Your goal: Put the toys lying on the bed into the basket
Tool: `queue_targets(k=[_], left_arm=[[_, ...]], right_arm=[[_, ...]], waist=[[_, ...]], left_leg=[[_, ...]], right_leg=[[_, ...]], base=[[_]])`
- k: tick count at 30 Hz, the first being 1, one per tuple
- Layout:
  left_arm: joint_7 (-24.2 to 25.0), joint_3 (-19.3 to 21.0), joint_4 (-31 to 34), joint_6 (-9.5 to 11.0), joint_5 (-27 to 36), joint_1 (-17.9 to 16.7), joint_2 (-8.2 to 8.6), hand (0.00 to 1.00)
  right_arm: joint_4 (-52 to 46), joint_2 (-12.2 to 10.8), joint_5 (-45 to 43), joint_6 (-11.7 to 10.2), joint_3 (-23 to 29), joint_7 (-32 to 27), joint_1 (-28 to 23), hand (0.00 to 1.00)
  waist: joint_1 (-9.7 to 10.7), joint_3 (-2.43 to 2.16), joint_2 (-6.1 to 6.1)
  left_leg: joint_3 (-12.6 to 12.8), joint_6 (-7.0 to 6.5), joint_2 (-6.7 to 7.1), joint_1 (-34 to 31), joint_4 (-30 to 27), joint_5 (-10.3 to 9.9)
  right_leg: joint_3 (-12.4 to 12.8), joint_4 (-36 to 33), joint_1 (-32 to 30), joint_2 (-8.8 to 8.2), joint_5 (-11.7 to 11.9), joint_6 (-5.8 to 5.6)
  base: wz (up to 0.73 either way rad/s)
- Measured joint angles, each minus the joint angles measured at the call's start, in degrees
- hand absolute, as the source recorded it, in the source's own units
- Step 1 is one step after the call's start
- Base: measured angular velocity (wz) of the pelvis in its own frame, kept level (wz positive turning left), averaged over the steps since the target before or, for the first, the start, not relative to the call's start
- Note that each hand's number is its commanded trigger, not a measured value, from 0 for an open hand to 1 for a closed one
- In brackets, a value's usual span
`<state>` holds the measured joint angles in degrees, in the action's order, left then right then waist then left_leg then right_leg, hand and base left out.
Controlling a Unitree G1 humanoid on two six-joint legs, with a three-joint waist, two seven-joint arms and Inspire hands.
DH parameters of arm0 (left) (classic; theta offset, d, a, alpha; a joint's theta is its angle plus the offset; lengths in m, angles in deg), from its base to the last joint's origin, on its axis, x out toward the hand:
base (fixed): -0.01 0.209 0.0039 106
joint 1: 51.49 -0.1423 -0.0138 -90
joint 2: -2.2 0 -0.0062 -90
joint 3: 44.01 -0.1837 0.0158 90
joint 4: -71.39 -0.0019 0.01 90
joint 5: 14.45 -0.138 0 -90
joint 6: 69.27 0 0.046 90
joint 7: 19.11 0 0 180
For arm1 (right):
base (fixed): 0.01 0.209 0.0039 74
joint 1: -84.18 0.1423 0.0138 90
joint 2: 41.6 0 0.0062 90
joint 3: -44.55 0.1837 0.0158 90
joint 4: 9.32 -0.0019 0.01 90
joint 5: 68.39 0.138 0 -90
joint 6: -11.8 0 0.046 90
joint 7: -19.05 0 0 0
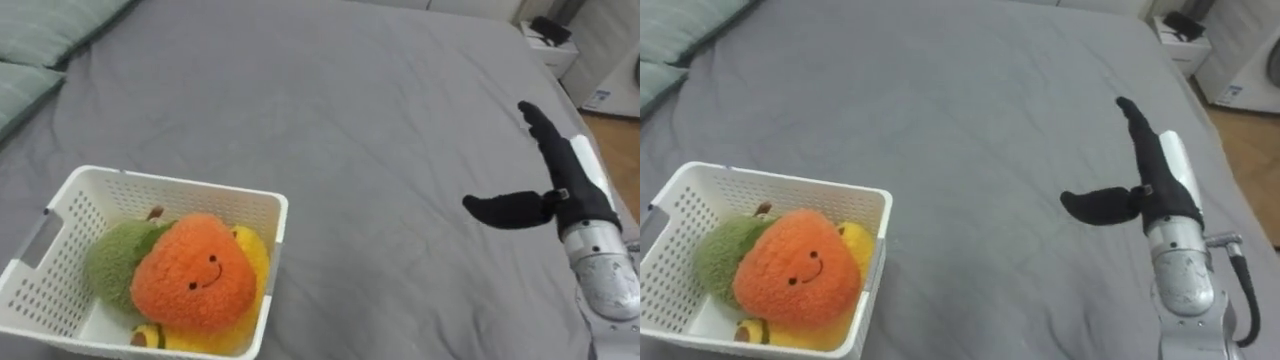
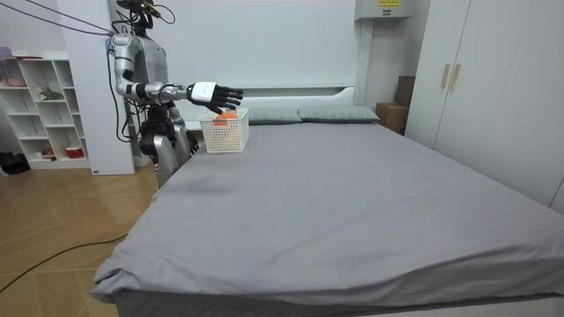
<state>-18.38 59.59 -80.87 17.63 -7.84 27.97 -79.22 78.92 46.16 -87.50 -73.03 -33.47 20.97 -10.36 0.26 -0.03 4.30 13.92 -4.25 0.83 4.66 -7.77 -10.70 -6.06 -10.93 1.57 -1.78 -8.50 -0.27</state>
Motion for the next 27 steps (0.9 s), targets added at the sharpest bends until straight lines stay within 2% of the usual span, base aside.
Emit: queue_targets(k=[2, 5, 11, 12, 16, 21, 25, 27], left_arm=[[-0.1, 0.8, 0.0, -0.4, 0.0, -0.4, 0.00, 0.00], [-0.5, 0.9, -0.9, -0.7, -0.1, -0.9, -0.13, 0.00], [-2.4, 1.0, -0.8, -0.7, 0.0, -2.5, -0.14, 0.00], [-2.7, 0.9, -0.8, -0.8, 0.0, -2.7, -0.15, 0.00], [-3.6, 0.8, -0.8, -0.7, 0.0, -3.1, -0.07, 0.00], [-3.9, 0.7, -0.8, -0.6, 0.1, -3.3, 0.11, 0.00], [-3.9, 0.9, -0.8, -0.5, -0.1, -3.7, 0.15, 0.00], [-3.9, 0.9, -0.9, -0.5, -0.1, -4.0, 0.19, 0.00]], right_arm=[[0.9, 0.0, 0.8, -0.1, 1.5, -0.3, -0.8, 0.00], [3.4, -0.1, 3.3, -0.3, 4.6, -2.1, -2.2, 0.00], [9.3, -0.5, 7.2, -0.6, 5.7, -6.2, -4.1, 0.00], [12.1, -0.8, 8.3, -1.6, 5.7, -7.5, -4.5, 0.00], [22.8, -2.6, 10.6, -2.2, 6.3, -11.1, -5.8, 0.00], [38.4, -3.0, 16.8, -2.8, 6.3, -11.9, -6.4, 0.00], [54.1, -3.0, 17.3, -4.3, 6.2, -12.6, -6.0, 0.00], [60.3, -3.1, 18.1, -4.5, 6.1, -12.6, -6.1, 0.00]], waist=[[1.1, -0.07, 0.00], [2.6, 0.08, -0.21], [4.2, 0.06, -0.16], [4.5, -0.01, -0.07], [4.5, -0.04, -0.16], [4.2, -0.04, -0.50], [3.7, 0.11, -0.90], [3.3, -0.19, -0.85]], left_leg=[[0.4, 0.06, -0.10, 0.1, 0.0, -0.1], [1.7, 0.12, -0.31, 0.3, 0.0, -0.4], [3.1, 0.43, -0.76, 1.0, 0.0, -1.0], [3.2, 0.51, -0.85, 0.9, -0.1, -1.1], [3.2, 0.65, -1.00, 1.0, -0.1, -1.2], [3.1, 0.71, -1.06, 1.2, -0.1, -1.3], [2.9, 0.78, -1.11, 2.0, -0.1, -1.7], [2.9, 0.81, -1.13, 2.0, -0.4, -2.0]], right_leg=[[0.6, -0.1, -0.3, 0.18, 0.0, 0.00], [1.5, 0.0, -0.6, 0.44, 0.1, 0.01], [3.1, 0.0, -0.4, 0.99, 0.2, 0.08], [2.9, 0.1, -0.4, 1.00, 0.2, 0.15], [3.0, 0.2, -0.4, 1.12, 0.3, 0.21], [2.9, 0.3, 0.6, 1.06, 0.3, 0.22], [2.8, 0.9, 1.5, 1.10, 0.2, 0.19], [2.7, 1.2, 1.9, 1.06, 0.1, 0.18]], base=[[-0.17], [-0.19], [-0.14], [-0.03], [0.00], [0.01], [0.00], [0.00]])
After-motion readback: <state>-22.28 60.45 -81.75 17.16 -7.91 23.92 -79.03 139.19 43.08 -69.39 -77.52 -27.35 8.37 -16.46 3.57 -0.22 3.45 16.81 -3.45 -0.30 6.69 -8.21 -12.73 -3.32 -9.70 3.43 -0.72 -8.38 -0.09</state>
